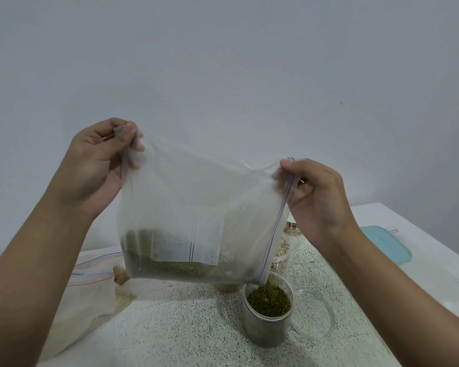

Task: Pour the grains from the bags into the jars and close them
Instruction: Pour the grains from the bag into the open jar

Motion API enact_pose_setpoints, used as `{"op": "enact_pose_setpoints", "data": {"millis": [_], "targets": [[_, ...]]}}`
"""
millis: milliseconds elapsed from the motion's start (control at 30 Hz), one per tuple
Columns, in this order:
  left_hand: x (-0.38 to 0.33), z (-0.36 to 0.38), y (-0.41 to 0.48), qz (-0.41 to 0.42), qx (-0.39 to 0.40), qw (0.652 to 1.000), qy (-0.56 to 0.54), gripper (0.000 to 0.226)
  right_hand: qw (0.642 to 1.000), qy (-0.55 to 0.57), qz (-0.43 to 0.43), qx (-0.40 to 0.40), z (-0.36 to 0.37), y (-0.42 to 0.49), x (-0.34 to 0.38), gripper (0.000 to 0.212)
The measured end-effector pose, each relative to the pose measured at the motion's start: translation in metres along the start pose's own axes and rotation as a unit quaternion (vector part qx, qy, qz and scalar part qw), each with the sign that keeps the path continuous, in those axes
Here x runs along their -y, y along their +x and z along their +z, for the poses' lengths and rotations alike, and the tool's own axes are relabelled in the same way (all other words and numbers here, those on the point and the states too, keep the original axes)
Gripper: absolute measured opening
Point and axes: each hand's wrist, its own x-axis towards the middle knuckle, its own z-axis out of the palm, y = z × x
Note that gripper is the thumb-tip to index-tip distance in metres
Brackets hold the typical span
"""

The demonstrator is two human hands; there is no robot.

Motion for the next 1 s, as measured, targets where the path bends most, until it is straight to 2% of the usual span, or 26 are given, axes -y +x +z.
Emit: {"op": "enact_pose_setpoints", "data": {"millis": [1000], "targets": [[-0.016, -0.001, -0.003, 0.014, 0.010, 1.000, 0.014, 0.035, 0.999, 0.020, 0.029, 0.007, 0.010, -0.005, 0.003, 0.010]]}}
